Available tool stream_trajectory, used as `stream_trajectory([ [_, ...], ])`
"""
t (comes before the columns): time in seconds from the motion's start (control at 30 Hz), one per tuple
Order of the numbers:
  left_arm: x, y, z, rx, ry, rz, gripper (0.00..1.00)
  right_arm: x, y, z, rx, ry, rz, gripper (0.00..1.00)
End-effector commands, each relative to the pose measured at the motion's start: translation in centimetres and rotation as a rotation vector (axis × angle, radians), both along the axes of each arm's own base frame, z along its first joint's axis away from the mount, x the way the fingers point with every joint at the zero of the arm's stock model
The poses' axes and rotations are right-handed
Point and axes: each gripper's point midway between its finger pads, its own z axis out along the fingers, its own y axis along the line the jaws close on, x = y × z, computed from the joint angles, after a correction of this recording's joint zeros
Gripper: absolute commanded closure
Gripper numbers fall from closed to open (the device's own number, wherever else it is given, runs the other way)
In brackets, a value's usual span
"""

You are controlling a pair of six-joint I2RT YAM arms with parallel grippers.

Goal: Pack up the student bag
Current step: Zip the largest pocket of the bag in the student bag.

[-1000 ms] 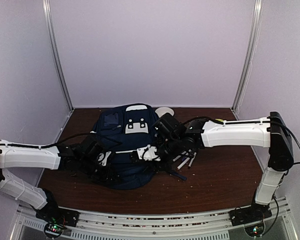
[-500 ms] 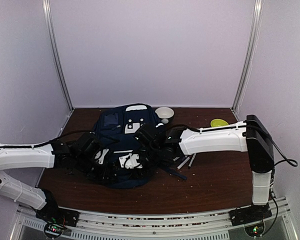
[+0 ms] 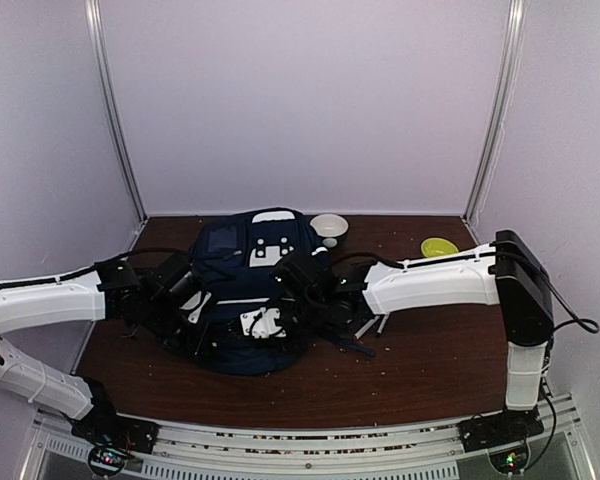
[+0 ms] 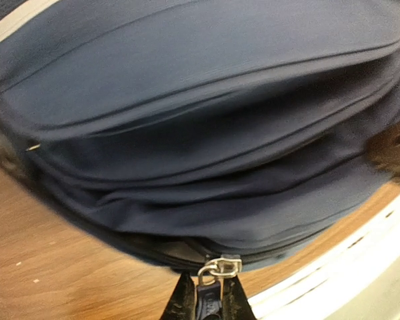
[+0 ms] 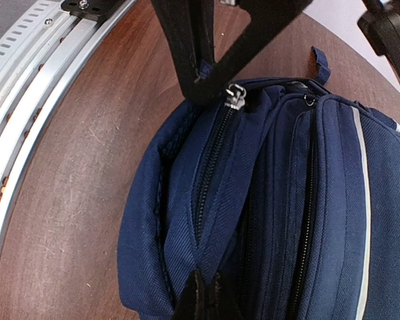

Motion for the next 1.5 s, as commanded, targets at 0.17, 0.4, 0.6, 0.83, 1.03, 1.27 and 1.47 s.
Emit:
stream_trajectory([
  [0.17,-0.7,6.6,-1.1,0.26,0.016,0.1,1.0,1.7,-6.5,0.3,-0.068,-0.065,-0.081,1.0],
  [0.4,1.1,9.4,-1.0,0.274,0.032,0.204,1.0,1.0,-7.8,0.3,-0.087,-0.088,-0.045,1.0],
  [0.6,4.7,11.4,-0.4,0.258,0.016,0.262,1.0,0.6,-7.6,0.9,-0.059,-0.078,-0.035,1.0],
  [0.83,8.0,11.9,-0.8,0.275,0.018,0.248,1.0,0.2,-7.1,1.2,-0.047,-0.07,-0.029,1.0],
  [1.03,10.0,13.2,-2.2,0.291,0.024,0.274,1.0,-0.1,-7.2,1.0,-0.054,-0.068,-0.022,1.0],
  [1.27,12.3,13.7,-2.5,0.304,-0.009,0.283,1.0,-0.5,-6.9,0.7,-0.054,-0.053,-0.014,1.0],
  [1.47,14.2,14.2,-2.6,0.314,-0.027,0.291,1.0,-1.1,-6.5,0.6,-0.057,-0.052,-0.001,1.0],
])
